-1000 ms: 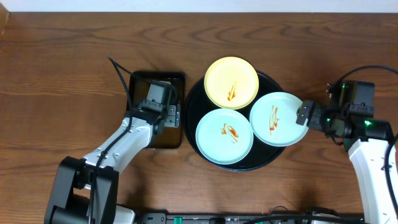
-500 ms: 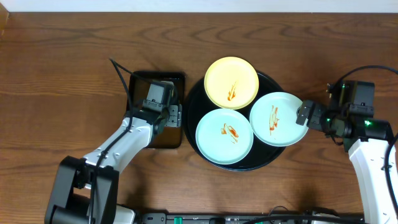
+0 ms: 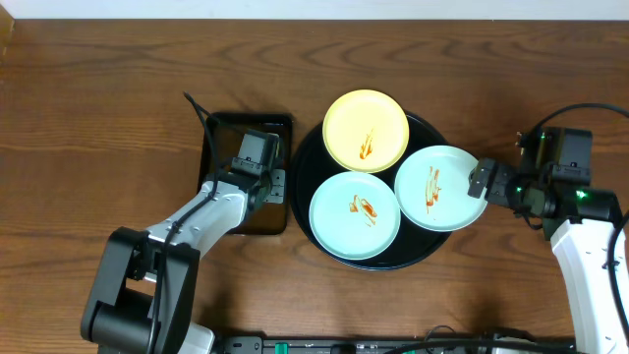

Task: Clean dirty plates on tray and stack at the side
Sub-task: 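Lower the left gripper onto the green sponge and grasp it, then grip the right pale green plate rim with the right gripper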

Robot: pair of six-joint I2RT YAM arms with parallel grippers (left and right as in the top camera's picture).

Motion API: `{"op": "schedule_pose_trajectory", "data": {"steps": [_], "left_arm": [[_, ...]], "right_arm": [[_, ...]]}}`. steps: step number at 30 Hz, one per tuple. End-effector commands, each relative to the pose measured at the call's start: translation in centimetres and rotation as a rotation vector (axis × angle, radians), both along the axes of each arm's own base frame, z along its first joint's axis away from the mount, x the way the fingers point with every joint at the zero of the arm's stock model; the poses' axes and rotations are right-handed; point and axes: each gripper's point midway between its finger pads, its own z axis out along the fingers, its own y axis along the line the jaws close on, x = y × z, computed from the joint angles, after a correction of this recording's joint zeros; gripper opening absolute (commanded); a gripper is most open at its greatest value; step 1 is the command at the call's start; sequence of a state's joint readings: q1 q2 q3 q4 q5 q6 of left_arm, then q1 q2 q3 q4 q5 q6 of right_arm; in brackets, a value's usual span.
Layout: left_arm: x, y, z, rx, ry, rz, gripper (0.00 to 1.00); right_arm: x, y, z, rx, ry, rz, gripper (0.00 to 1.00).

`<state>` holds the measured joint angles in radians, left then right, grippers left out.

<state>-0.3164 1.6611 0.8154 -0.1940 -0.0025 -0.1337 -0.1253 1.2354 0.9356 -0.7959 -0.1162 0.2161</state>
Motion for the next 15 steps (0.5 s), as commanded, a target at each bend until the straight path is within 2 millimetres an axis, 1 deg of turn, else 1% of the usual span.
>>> {"op": "schedule_pose_trajectory", "data": {"steps": [1,2,6,9,11,12,14,15], "left_arm": [[0.1,0.1,-0.1,0.003,0.002,0.009,0.09],[0.1,0.1,-0.1,0.003,0.004,0.009,0.08],[0.0,0.2,-0.2,0.008,0.006,0.011,0.08],[0.3,0.2,0.4,0.009,-0.011,0.015,0.07],[0.7,0.1,1.5,-0.001,-0.043,0.015,0.07],[0.9,0.1,2.2,-0.007,-0.062,0.015,0.08],[1.3,0.5,3.8,-0.004,-0.111,0.034,0.08],[1.4,0.7,4.6,0.002,-0.134,0.046,0.07]], "right_arm": [[0.4,-0.1,0.6,0.0,-0.017,0.008,0.99],[0.4,-0.1,0.6,0.0,-0.017,0.008,0.99],[0.3,-0.1,0.5,0.0,-0.011,0.008,0.99],[0.2,-0.1,0.4,0.001,-0.005,0.009,0.99],[0.1,-0.1,0.3,-0.008,0.0,0.027,0.99],[0.1,-0.1,0.2,-0.012,0.003,0.035,0.97],[0.0,0.0,-0.2,-0.012,0.017,0.042,0.96],[0.0,0.0,-0.4,-0.012,0.026,0.047,0.92]]}}
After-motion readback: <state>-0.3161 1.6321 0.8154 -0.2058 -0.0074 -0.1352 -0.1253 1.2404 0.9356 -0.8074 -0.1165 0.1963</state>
